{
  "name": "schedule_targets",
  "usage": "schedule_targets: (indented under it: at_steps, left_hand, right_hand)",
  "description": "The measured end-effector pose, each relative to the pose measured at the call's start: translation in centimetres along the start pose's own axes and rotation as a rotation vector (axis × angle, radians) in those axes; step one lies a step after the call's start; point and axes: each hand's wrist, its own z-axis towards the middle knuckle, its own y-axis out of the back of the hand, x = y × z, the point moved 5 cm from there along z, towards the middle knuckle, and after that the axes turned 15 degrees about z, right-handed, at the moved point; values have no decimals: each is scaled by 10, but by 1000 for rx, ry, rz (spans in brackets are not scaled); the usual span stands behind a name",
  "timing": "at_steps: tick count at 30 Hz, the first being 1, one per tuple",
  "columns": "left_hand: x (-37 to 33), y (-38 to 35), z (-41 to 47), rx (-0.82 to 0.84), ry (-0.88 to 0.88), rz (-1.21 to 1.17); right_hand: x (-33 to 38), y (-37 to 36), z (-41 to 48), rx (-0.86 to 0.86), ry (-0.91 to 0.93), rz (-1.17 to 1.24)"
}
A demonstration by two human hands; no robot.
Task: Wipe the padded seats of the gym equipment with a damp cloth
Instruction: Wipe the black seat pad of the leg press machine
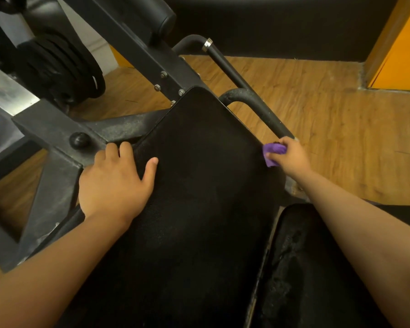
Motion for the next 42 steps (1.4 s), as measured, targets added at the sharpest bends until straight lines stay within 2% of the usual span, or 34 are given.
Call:
schedule_targets:
  at_steps: [6, 9, 13, 16, 20, 22, 24, 26, 30, 37, 42]
  left_hand:
    - [-1, 1, 0, 2, -3, -1]
    - [-1, 2, 0, 1, -1, -1]
    - [-1, 2, 1, 0, -2, 5]
    - [-1, 1, 1, 0, -1, 9]
    - [-1, 2, 0, 2, -3, 2]
    - [-1, 2, 1, 1, -9, 0]
    - [-2, 2, 1, -3, -12, 5]
    - [-1, 2, 0, -8, -10, 7]
    - [-2, 2, 0, -12, -3, 13]
    - [-2, 2, 1, -17, -3, 16]
    - [-2, 2, 1, -30, -5, 12]
  right_hand:
    - [-38, 23, 0, 1, -342, -310]
    - [-29, 22, 3, -9, -406, -393]
    - [-14, 12, 6, -97, -314, -242]
    - [9, 1, 4, -73, -173, -126]
    - [47, -23, -15, 176, 17, -45]
    - [57, -34, -28, 323, 96, -93]
    - [54, -33, -32, 394, 120, -174]
    - [41, -20, -26, 366, 86, -261]
    - [3, 11, -7, 143, -78, -381]
    - [-17, 16, 0, -133, -156, -200]
    - [-29, 16, 2, -91, -162, -166]
